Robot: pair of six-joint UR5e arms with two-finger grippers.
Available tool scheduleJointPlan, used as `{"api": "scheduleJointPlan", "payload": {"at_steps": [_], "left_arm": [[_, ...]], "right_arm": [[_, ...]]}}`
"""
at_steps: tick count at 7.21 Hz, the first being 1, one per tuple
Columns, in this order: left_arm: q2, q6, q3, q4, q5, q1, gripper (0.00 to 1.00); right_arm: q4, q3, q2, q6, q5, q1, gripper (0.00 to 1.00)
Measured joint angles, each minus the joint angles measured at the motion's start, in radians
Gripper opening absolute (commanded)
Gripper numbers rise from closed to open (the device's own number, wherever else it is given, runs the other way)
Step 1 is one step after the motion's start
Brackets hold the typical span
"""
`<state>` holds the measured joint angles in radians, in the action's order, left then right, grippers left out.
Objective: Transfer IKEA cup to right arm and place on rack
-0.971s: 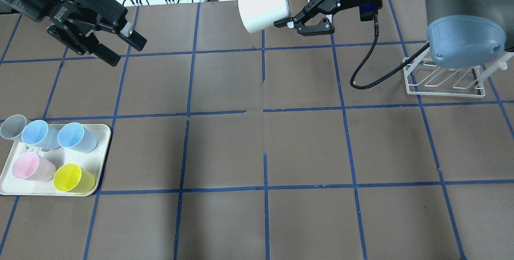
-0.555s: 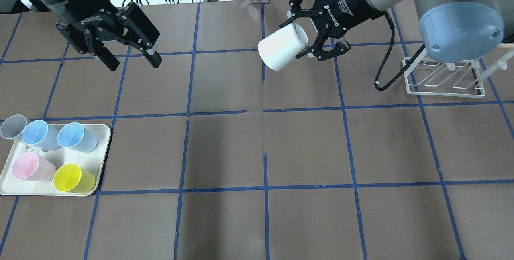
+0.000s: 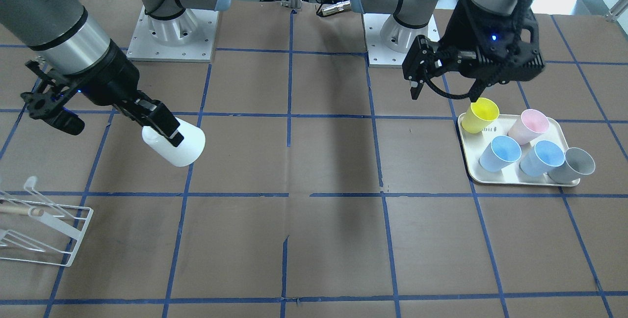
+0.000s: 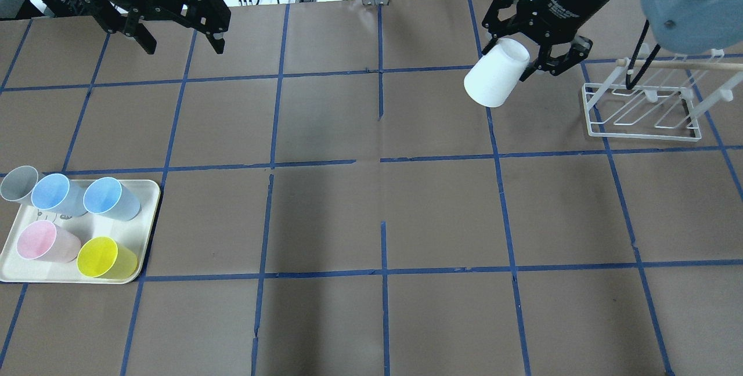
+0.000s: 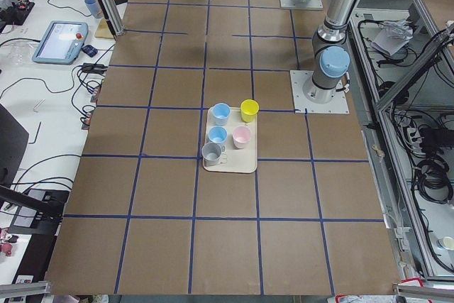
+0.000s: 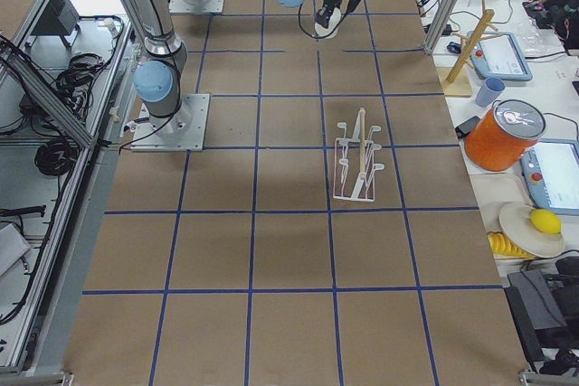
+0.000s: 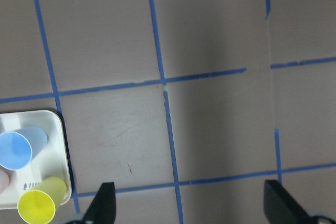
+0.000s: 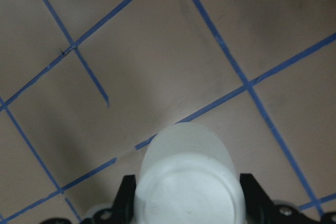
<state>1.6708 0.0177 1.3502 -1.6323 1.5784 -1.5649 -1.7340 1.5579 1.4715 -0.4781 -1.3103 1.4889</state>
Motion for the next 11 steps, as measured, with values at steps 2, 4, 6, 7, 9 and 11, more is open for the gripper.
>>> {"api": "scheduleJointPlan", "payload": {"at_steps": [2,4,6,7,9,11], "left_arm": [[0.008,-0.054,0.038,0.062,-0.036,0.02,1.0],[0.008,-0.06,0.052,0.073,-0.139,0.027,1.0],[0.001,-0.055,0.063,0.072,-0.114,0.025,1.0],[-0.02,-0.053,0.089,0.073,-0.098,0.02,1.0],[-0.058,-0.051,0.129,0.081,-0.089,0.019,1.0],[-0.087,-0.05,0.129,0.078,-0.089,0.019,1.0]], "right_arm": [[-0.003,-0.035,-0.002,0.069,-0.082,-0.047,0.0],[-0.006,-0.103,-0.032,0.136,-0.141,-0.112,0.0],[-0.036,-0.162,-0.085,0.162,-0.174,-0.167,0.0],[-0.075,-0.173,-0.112,0.188,-0.194,-0.186,0.0],[-0.126,-0.206,-0.177,0.263,-0.21,-0.241,0.0],[-0.136,-0.28,-0.254,0.315,-0.209,-0.268,0.0]]}}
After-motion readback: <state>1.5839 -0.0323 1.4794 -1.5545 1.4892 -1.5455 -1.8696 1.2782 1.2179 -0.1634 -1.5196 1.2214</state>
